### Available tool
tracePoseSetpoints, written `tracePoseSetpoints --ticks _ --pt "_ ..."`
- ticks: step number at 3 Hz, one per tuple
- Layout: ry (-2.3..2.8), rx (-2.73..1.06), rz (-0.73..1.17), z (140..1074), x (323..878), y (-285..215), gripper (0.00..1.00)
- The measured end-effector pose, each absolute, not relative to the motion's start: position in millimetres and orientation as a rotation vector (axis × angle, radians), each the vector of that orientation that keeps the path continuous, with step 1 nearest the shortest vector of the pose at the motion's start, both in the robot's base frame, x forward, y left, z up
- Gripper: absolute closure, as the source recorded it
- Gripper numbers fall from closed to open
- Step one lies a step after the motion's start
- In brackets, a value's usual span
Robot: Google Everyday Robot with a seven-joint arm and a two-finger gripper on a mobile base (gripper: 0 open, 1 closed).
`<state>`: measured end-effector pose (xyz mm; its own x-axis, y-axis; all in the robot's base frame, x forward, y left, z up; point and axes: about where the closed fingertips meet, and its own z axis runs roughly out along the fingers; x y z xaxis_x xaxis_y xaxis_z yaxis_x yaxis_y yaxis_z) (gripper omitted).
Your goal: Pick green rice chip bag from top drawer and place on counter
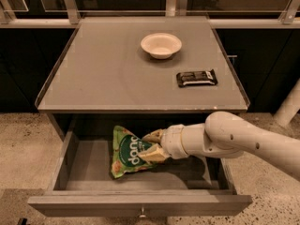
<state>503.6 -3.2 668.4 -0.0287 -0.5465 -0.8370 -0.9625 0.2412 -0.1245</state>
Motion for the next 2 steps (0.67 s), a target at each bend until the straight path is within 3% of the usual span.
tracePoseSetpoints --ticks 2 --pt "1.704 -1.307 0.75 723.5 474.8 -32.8 1.0"
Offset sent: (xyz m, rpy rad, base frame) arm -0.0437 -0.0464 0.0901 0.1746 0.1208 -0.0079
